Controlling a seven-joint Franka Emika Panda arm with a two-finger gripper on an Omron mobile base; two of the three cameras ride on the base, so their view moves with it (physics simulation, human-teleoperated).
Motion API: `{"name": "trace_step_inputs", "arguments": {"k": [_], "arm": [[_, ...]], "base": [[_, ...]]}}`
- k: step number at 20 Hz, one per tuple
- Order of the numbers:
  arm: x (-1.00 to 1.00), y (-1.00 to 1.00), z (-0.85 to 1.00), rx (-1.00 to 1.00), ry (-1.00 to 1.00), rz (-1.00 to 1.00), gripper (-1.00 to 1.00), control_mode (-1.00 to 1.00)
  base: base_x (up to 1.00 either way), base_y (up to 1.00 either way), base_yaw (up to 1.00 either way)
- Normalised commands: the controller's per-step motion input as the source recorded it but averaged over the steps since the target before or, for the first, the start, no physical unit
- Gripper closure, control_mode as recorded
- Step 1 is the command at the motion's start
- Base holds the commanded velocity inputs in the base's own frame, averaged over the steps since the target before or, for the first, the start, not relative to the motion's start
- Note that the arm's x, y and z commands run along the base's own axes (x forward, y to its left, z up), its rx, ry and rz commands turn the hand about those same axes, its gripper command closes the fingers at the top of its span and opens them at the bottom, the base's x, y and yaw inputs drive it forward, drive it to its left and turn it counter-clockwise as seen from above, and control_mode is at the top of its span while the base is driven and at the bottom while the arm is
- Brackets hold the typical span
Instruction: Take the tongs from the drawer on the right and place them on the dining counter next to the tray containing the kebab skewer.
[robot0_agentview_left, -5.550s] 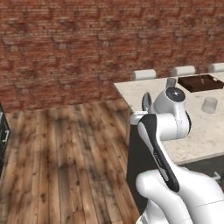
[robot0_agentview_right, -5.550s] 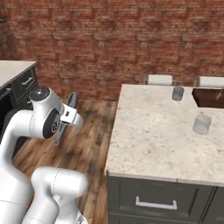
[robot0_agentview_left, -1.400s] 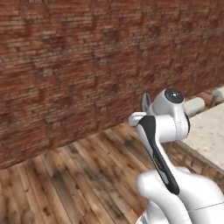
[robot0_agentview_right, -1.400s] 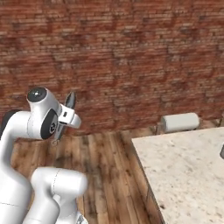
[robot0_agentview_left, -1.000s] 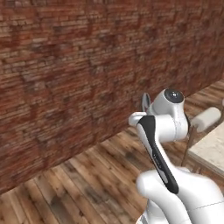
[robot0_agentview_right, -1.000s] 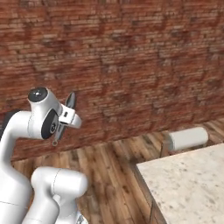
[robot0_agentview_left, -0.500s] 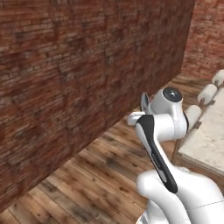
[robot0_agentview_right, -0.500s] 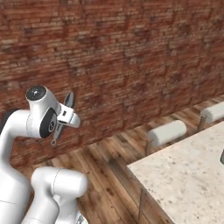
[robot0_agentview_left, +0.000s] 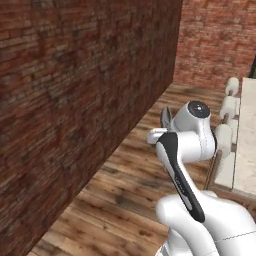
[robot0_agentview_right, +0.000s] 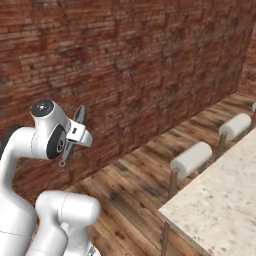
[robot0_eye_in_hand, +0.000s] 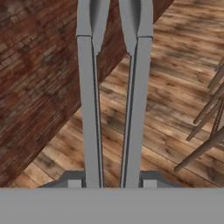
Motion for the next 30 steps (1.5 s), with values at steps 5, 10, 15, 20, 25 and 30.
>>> {"name": "trace_step_inputs", "arguments": {"k": [5, 10, 15, 20, 25, 30], "arm": [[0.0, 0.0, 0.0, 0.0, 0.0, 0.0, 1.0, 1.0], [0.0, 0.0, 0.0, 0.0, 0.0, 0.0, 1.0, 1.0], [0.0, 0.0, 0.0, 0.0, 0.0, 0.0, 1.0, 1.0], [0.0, 0.0, 0.0, 0.0, 0.0, 0.0, 1.0, 1.0], [0.0, 0.0, 0.0, 0.0, 0.0, 0.0, 1.0, 1.0], [0.0, 0.0, 0.0, 0.0, 0.0, 0.0, 1.0, 1.0]], "base": [[0.72, 0.38, -0.37], [0.6, 0.22, -0.43], [0.54, 0.12, -0.48], [0.61, 0.08, -0.49], [0.51, 0.42, -0.45], [0.31, 0.62, -0.41]]}}
